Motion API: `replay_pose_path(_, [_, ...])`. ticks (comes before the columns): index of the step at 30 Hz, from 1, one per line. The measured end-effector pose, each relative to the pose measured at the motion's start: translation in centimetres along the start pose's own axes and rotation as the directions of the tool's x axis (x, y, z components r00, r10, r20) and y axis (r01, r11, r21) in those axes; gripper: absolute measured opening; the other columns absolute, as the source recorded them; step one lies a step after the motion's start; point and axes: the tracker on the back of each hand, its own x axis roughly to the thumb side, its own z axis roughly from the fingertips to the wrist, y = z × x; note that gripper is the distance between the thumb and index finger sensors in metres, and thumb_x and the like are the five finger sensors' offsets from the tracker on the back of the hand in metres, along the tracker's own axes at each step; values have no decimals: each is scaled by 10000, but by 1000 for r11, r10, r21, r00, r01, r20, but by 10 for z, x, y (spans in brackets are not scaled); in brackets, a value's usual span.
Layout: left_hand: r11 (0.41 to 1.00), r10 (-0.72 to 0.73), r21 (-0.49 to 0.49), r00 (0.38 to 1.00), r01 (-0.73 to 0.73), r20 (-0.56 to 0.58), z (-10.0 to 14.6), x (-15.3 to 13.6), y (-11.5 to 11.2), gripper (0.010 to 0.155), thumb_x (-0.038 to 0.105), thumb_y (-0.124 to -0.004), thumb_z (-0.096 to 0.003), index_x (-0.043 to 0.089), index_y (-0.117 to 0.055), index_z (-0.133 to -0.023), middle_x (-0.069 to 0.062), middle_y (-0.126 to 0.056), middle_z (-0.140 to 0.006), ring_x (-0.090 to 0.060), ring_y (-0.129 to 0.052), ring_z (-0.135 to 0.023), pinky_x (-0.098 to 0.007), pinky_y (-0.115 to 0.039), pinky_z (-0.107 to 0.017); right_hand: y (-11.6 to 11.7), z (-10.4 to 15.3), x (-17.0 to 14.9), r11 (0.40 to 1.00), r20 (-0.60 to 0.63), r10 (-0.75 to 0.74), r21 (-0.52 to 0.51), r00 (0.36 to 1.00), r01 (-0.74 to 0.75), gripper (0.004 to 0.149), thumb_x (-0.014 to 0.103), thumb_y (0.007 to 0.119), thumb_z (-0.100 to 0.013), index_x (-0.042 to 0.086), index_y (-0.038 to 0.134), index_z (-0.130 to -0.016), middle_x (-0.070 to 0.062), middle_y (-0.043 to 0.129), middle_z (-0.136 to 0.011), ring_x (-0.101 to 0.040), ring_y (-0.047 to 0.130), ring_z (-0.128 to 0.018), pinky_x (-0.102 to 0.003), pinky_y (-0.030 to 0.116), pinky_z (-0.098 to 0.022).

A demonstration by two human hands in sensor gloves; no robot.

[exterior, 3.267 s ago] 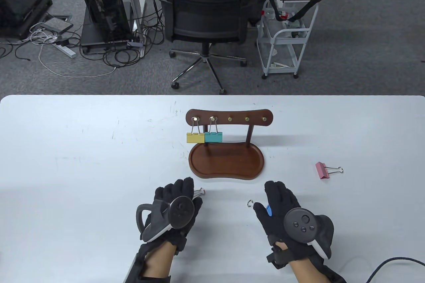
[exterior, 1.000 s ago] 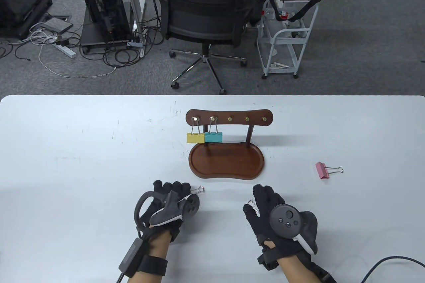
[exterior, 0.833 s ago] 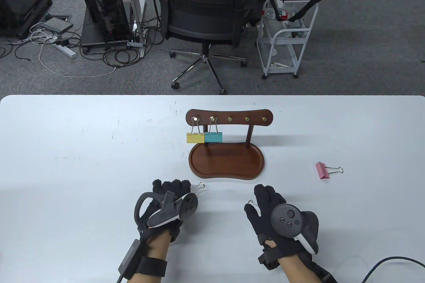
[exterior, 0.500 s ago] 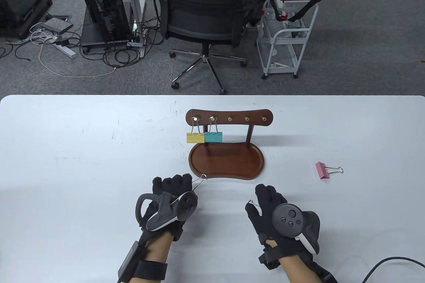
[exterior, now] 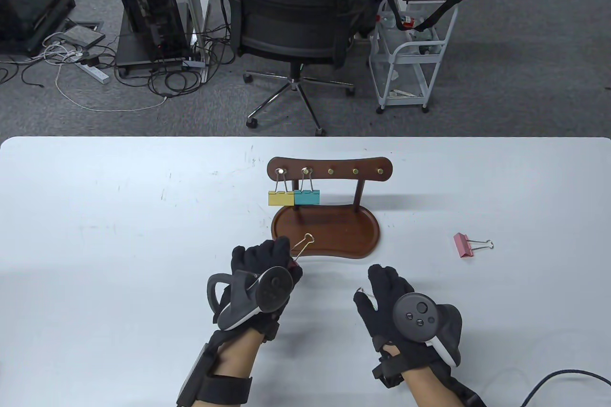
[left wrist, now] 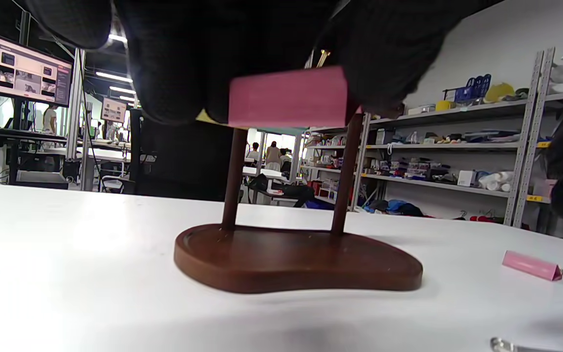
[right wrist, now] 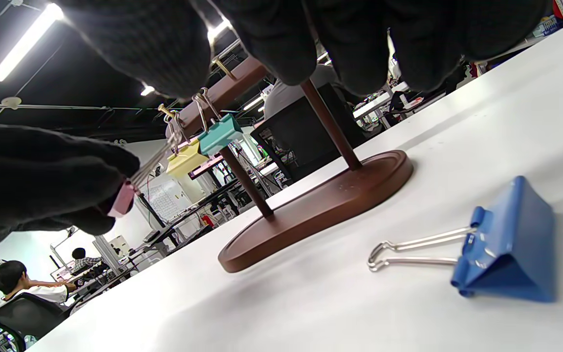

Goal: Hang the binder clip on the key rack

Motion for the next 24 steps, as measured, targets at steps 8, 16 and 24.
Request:
replay_pose_path(8, [998,41,58,998,-38,-38,-9,16,22,734,478,-836,-535,15,-721,-1092,-249,-833,-1018,-525,-884,-846,-763,-561,-681,-1,2,0,1000,3,3,-9,1000,-3,735,468,736,-585,-4,589,-1128,-397,618,-1093,-665,634,-904,-728,558,-606])
replay_pose_path(16, [993,90,90,990,-81,-108,-33,31,37,735,477,-834,-542,8,-714,-1095,-253,-829,-1017,-533,-881,-840,-763,-561,-677,-3,1,-2,1000,2,-15,-16,1000,15,735,468,735,-585,-4,588,-1128,-397,619,-1093,-665,634,-904,-728,559,-605])
replay_pose_path(24, [990,108,104,983,-94,-147,-60,45,44,733,477,-829,-548,12,-703,-1101,-254,-818,-1026,-533,-874,-848,-762,-561,-679,-4,1,-3,1000,-2,-27,-13,1000,27,735,469,735,-586,-4,588,-1128,-396,620,-1093,-663,634,-904,-727,560,-606])
